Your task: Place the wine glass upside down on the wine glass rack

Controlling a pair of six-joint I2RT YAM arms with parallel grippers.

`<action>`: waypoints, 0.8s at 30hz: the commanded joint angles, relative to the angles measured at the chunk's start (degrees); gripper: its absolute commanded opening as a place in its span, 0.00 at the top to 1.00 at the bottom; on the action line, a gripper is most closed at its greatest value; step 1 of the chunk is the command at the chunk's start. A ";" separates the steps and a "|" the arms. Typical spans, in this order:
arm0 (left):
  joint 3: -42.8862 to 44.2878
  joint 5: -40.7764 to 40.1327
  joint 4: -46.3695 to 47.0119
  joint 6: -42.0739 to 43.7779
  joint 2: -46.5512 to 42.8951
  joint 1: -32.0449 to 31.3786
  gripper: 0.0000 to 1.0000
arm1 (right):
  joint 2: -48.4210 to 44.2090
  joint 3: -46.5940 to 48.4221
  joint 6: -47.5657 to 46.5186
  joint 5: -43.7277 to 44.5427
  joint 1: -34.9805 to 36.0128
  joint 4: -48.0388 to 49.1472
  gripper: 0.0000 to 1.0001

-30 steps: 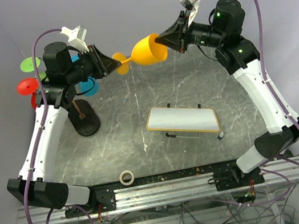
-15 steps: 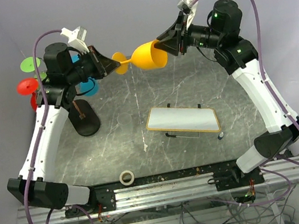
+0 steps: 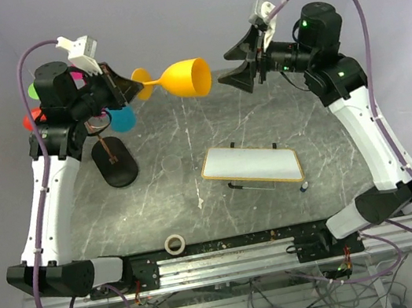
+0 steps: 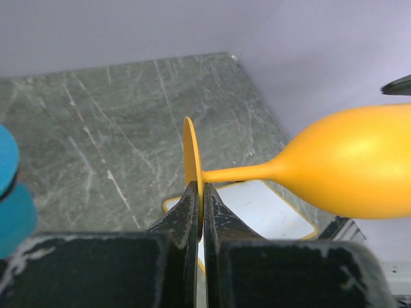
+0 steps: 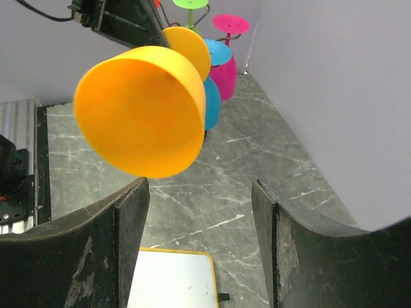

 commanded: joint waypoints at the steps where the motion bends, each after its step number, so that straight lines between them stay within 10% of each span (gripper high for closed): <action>1: 5.17 -3.46 -2.84 8.79 -2.90 1.04 0.93 | -4.04 0.24 -2.81 -2.38 -1.66 -2.52 0.34; 24: 18.45 -22.18 -36.19 78.94 -9.68 1.85 0.93 | -14.29 -27.76 -10.42 13.10 -11.94 0.74 0.16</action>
